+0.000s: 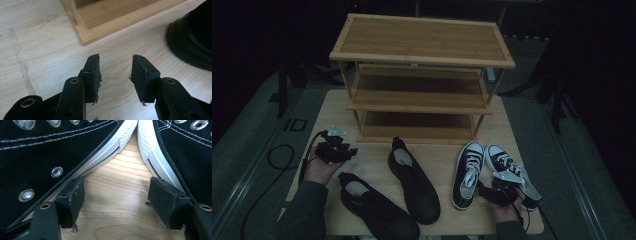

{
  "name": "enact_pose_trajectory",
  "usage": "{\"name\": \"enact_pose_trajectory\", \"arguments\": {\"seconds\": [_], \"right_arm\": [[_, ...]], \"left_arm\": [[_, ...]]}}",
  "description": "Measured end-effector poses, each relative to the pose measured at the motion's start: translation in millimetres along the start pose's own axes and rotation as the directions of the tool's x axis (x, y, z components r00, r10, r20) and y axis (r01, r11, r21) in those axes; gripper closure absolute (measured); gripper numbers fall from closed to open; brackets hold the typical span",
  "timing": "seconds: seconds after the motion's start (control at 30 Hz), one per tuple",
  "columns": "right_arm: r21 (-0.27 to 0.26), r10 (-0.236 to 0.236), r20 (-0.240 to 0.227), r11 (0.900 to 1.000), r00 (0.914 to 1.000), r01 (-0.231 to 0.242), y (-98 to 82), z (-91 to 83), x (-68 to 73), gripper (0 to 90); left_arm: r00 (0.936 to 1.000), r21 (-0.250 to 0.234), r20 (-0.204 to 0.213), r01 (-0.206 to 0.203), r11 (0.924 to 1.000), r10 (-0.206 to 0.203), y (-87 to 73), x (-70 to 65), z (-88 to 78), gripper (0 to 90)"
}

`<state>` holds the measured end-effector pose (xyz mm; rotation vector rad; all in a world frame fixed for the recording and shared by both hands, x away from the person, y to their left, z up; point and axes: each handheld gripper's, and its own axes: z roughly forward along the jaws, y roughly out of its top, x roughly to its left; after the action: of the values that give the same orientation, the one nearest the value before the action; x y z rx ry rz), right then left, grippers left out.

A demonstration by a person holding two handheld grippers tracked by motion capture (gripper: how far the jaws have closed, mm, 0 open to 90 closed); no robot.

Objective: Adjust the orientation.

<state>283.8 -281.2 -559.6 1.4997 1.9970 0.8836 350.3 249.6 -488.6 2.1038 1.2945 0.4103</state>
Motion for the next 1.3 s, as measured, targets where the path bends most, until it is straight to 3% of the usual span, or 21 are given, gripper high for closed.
{"name": "enact_pose_trajectory", "arguments": {"seconds": [0.23, 0.27, 0.47, 0.7, 1.0, 1.3], "right_arm": [[0.000, 0.000, 0.000, 1.000, 1.0000, 0.000, 0.0, 0.0, 0.0, 29.1], [0.000, 0.000, 0.000, 1.000, 1.0000, 0.000, 0.0, 0.0, 0.0, 29.1], [0.000, 0.000, 0.000, 1.000, 1.0000, 0.000, 0.0, 0.0, 0.0, 29.1], [0.000, -0.001, -0.001, 1.000, 1.0000, 0.001, 0.1, 0.1, -0.2, 29.1], [0.000, -0.002, -0.002, 1.000, 1.0000, 0.002, 0.2, 0.2, -0.4, 29.1], [0.000, -0.003, -0.003, 1.000, 1.0000, 0.003, 0.3, 0.2, -0.5, 29.0]], "left_arm": [[0.9992, -0.008, 0.037, -0.017, 0.9998, 0.018, 9.3, -7.7, -5.6, 59.0], [0.9981, -0.009, 0.059, -0.019, 0.9998, 0.019, 12.0, -9.4, -7.0, 60.0], [0.9970, -0.003, 0.061, -0.048, 0.9988, 0.048, 19.3, -15.2, -11.6, 60.5], [0.9930, -0.034, 0.080, -0.084, 0.9959, 0.087, 31.3, -24.9, -21.5, 61.4], [0.9840, -0.058, 0.105, -0.138, 0.9887, 0.144, 48.9, -41.3, -24.3, 61.2], [0.9660, -0.070, 0.142, -0.208, 0.9756, 0.216, 71.4, -62.0, -21.0, 62.0]]}}
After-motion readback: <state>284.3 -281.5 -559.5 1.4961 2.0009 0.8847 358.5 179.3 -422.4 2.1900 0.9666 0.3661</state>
